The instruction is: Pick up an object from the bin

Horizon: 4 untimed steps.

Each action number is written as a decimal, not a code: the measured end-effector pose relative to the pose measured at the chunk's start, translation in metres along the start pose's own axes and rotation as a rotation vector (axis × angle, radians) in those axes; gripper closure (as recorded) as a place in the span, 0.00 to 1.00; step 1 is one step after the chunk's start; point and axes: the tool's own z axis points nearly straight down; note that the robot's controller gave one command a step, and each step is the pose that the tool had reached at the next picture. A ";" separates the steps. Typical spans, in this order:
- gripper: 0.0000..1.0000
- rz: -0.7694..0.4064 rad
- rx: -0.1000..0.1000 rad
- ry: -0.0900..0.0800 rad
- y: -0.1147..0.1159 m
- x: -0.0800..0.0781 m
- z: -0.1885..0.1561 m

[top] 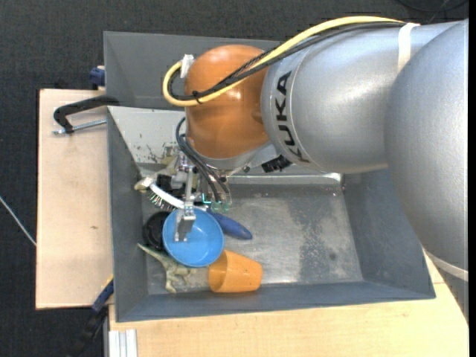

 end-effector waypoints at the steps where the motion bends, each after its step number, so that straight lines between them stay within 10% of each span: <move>1: 0.00 -0.268 -0.001 -0.021 0.005 -0.010 0.093; 2: 0.00 -0.616 0.002 -0.020 -0.037 -0.021 0.111; 3: 1.00 -0.617 0.000 -0.023 -0.035 -0.021 0.110; 4: 1.00 -0.579 0.000 -0.013 -0.007 0.037 0.052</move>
Offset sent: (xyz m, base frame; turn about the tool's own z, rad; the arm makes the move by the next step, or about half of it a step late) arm 0.0024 0.0029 -0.1035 -0.2679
